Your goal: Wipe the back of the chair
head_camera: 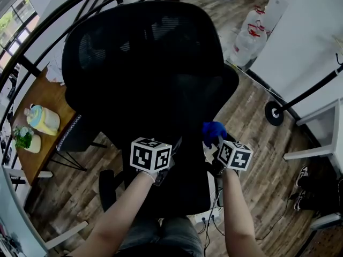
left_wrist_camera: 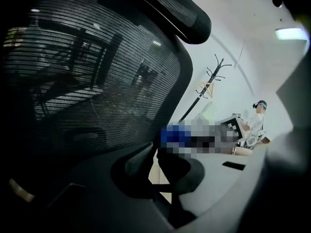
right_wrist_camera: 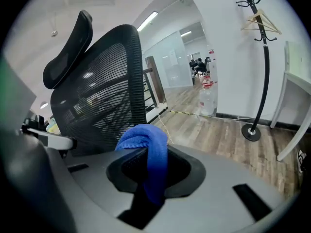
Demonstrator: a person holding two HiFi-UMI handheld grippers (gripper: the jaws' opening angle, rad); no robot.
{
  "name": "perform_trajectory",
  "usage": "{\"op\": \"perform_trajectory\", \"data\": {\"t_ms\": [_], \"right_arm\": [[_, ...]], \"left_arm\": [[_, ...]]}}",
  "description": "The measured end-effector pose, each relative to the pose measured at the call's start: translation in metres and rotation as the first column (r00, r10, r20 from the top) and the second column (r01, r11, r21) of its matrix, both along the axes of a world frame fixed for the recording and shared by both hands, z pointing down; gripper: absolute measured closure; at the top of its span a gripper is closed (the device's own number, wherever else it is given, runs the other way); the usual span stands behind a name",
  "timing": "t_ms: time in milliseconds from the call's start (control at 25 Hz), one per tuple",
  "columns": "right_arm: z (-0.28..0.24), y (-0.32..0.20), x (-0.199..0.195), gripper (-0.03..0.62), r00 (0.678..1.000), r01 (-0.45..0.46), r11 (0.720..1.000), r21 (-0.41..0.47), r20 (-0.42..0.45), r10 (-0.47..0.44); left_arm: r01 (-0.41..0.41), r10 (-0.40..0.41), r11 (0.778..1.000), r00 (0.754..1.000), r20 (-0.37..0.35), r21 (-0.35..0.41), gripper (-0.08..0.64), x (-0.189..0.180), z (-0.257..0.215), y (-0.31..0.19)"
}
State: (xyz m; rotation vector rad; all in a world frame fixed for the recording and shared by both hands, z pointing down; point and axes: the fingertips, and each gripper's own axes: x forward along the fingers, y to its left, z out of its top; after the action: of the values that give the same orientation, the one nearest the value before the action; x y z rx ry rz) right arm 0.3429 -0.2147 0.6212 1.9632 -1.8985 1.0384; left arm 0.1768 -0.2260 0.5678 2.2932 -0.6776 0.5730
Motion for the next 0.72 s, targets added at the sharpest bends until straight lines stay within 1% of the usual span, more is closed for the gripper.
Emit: {"op": "perform_trajectory", "data": {"t_ms": [200,360,440,560,720], "right_arm": [[-0.013,0.022,0.005,0.509,0.999,-0.050,0.999,0.014,0.023,0.050],[-0.041,0.039,-0.002,0.509,0.999,-0.039,0.998,0.053,0.017,0.038],[-0.059,0.046,-0.012,0.509,0.999,-0.022,0.996,0.085,0.029,0.019],[-0.092,0.054,-0.036,0.509,0.995,-0.010,0.988,0.157,0.102,-0.006],[-0.143,0.061,-0.075,0.509,0.989,0.039,0.964,0.262,0.130,-0.076]], "left_arm": [[-0.002,0.002,1.000,1.000,-0.001,0.019,0.520,-0.008,-0.011,0.005],[-0.008,0.008,0.999,1.000,-0.015,0.046,0.520,-0.012,-0.028,0.010],[-0.009,0.011,0.998,0.999,-0.031,0.069,0.520,-0.015,-0.041,0.012],[-0.015,0.021,0.994,0.998,-0.054,0.111,0.519,-0.022,-0.063,0.017],[-0.032,0.048,0.986,0.994,-0.099,0.165,0.520,-0.036,-0.098,0.029]]}}
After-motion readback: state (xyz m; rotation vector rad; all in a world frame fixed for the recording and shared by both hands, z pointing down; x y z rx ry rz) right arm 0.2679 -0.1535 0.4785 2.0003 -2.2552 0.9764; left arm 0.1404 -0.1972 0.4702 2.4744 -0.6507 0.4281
